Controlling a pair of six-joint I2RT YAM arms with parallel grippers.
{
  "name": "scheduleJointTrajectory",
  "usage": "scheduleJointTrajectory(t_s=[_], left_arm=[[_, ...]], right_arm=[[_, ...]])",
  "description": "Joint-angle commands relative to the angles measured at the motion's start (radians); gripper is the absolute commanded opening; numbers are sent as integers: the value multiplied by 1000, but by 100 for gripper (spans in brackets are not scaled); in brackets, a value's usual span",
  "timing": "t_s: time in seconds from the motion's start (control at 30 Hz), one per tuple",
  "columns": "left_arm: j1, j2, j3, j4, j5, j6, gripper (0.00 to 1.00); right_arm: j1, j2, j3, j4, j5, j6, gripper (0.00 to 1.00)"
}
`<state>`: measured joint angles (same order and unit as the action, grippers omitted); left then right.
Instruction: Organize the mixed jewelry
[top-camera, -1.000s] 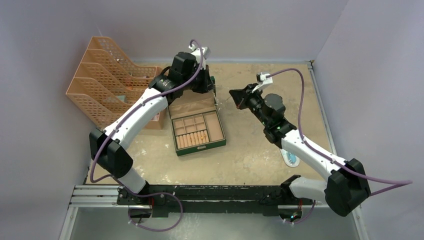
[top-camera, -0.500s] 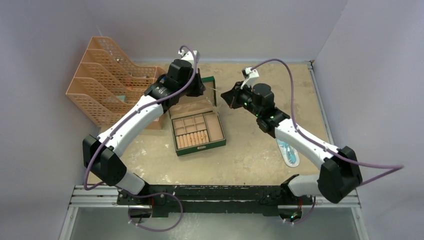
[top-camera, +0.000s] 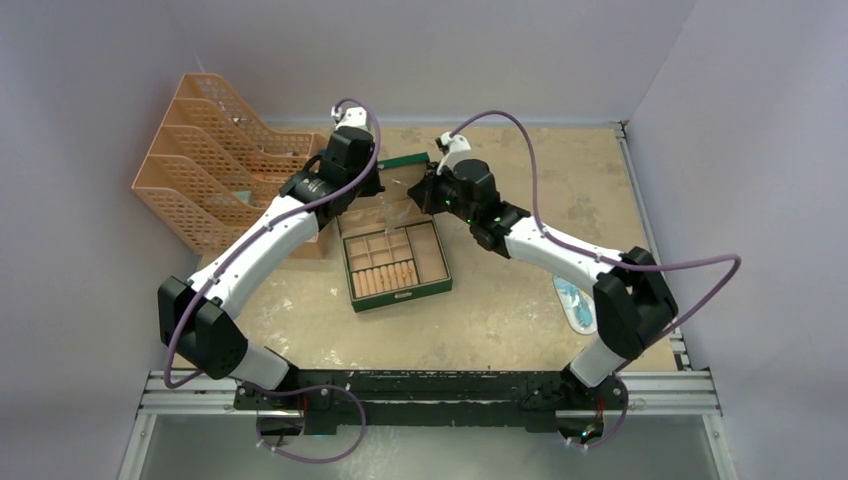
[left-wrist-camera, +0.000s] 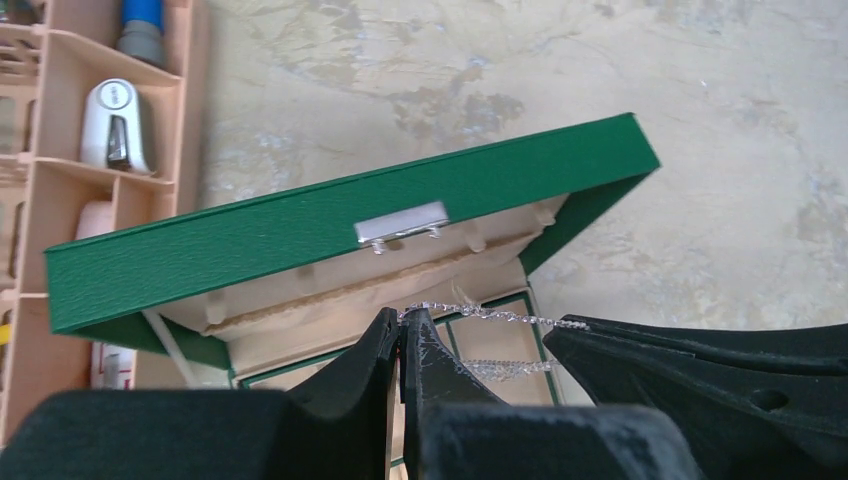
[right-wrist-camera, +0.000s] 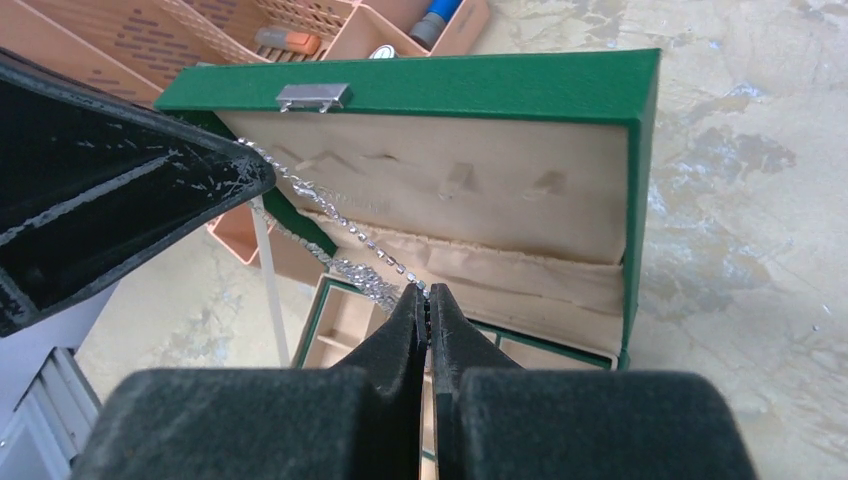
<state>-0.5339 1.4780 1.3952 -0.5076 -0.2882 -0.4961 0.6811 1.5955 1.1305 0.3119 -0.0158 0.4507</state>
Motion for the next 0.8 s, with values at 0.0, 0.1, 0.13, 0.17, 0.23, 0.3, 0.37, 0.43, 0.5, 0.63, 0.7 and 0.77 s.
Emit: scheduleJointTrajectory(t_s=[0.0,0.1,0.13,0.17,0.23,0.3,0.37,0.43,0.5,0.63,0.7,0.77], left_arm=[[22,-38,-9,-14,-89,-17,0],[29,-37,-15,-28,-109,-16,0],[30,-38,-19,-31,-115,-16,0],[32,-38,-24,-33,-119,-16,0],[37,-35,-31,-34,-120,-15,0],[41,-32,-35,-37,-121,-16,0],[47,-29,-36,-39,-126,-14,0],[54,-22,-35,-39,-132,-12,0],[62,-15,-31,-40,-133,-10,0],[80,5,-23,-26,-118,1,0],[87,20,-15,-23,-105,5,0],[89,31,-9,-21,-105,8,0]], right_arm=[[25,40,83,33,73,13,0],[34,78,119,20,88,19,0],[37,89,131,15,94,20,0],[40,99,142,9,99,20,0],[45,118,161,1,111,21,0],[49,134,182,-13,126,22,0],[51,148,203,-26,144,25,0],[54,160,223,-36,156,26,0],[57,170,244,-42,165,29,0],[60,197,286,-65,186,35,0],[63,208,307,-81,204,35,0],[63,215,317,-88,219,36,0]])
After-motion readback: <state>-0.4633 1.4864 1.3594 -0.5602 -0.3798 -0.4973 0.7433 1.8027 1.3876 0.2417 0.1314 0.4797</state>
